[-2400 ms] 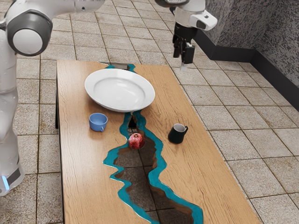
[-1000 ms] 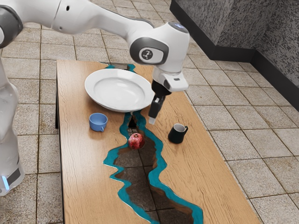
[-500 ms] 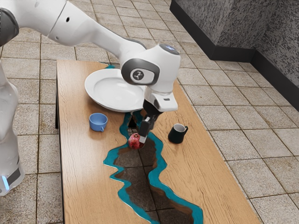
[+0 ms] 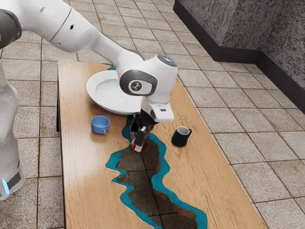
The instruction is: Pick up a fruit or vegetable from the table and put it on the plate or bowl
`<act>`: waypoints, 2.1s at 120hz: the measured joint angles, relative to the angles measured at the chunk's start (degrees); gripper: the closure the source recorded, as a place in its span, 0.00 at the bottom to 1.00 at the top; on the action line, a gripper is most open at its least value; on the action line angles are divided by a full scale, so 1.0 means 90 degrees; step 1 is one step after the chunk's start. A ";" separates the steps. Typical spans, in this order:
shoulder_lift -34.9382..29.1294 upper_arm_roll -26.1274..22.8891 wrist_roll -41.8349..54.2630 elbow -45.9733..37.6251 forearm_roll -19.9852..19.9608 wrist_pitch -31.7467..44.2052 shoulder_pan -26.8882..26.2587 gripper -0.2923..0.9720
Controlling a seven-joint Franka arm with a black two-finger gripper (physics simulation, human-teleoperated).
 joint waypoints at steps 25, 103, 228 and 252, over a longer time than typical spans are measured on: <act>0.0058 0.0001 0.0021 -0.0015 -0.0004 0.0021 0.0001 0.36; -0.0593 0.0151 -0.0701 0.0498 0.0244 -0.0856 0.0007 0.49; -0.0236 0.0723 -0.1715 0.2074 0.1211 -0.2149 0.2111 0.50; -0.0169 0.0724 -0.1779 0.2117 0.1208 -0.2126 0.2241 0.45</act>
